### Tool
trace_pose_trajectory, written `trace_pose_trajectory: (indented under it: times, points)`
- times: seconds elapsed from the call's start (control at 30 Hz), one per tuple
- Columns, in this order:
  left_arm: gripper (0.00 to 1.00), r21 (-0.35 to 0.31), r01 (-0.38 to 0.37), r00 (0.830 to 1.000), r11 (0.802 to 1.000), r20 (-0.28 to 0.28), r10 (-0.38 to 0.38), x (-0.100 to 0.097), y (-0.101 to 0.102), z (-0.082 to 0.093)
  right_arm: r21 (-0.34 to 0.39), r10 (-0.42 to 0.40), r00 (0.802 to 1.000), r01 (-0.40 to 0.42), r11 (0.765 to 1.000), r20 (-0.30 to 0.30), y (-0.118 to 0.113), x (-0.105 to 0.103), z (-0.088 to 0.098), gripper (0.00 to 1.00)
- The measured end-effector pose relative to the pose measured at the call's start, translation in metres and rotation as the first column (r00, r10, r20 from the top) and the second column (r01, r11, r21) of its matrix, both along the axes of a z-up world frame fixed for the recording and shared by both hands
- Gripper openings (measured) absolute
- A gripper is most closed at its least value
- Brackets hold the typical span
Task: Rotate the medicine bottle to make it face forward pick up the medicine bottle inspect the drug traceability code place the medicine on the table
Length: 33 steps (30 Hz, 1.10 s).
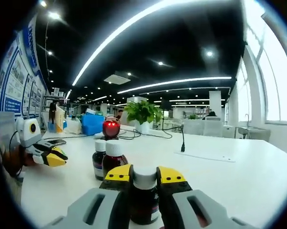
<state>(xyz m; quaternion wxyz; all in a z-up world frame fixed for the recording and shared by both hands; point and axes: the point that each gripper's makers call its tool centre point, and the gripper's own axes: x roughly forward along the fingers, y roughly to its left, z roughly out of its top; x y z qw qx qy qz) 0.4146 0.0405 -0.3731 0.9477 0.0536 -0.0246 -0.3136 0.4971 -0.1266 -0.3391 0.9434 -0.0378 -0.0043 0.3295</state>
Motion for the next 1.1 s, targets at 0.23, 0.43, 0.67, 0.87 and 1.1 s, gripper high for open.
trace_pose_trajectory:
  times: [0.23, 0.43, 0.67, 0.87, 1.1]
  points:
    - [0.0, 0.003, 0.0, 1.0, 1.0, 0.002, 0.0, -0.0001, 0.0001, 0.0, -0.01, -0.007, 1.0, 0.007, 1.0, 0.009, 0.0015, -0.0021, -0.0003, 0.15]
    - [0.0, 0.003, -0.001, 1.0, 1.0, 0.003, 0.001, -0.0001, 0.0003, 0.0, -0.009, -0.023, 1.0, 0.023, 1.0, 0.011, 0.0038, -0.005, -0.0009, 0.15]
    - [0.0, 0.003, 0.0, 1.0, 1.0, 0.003, 0.0, -0.0003, 0.0004, 0.0, -0.028, -0.075, 0.997, 0.076, 0.997, 0.032, 0.0046, -0.0092, -0.0009, 0.16]
    - [0.0, 0.004, 0.001, 1.0, 1.0, 0.004, -0.001, -0.0007, 0.0001, 0.0001, -0.03, -0.111, 0.993, 0.112, 0.993, 0.033, 0.0017, -0.0072, -0.0008, 0.16]
    - [0.0, 0.002, 0.001, 1.0, 1.0, 0.003, -0.001, -0.0008, 0.0002, 0.0001, -0.026, -0.171, 0.985, 0.172, 0.985, 0.037, -0.0017, -0.0043, -0.0007, 0.16]
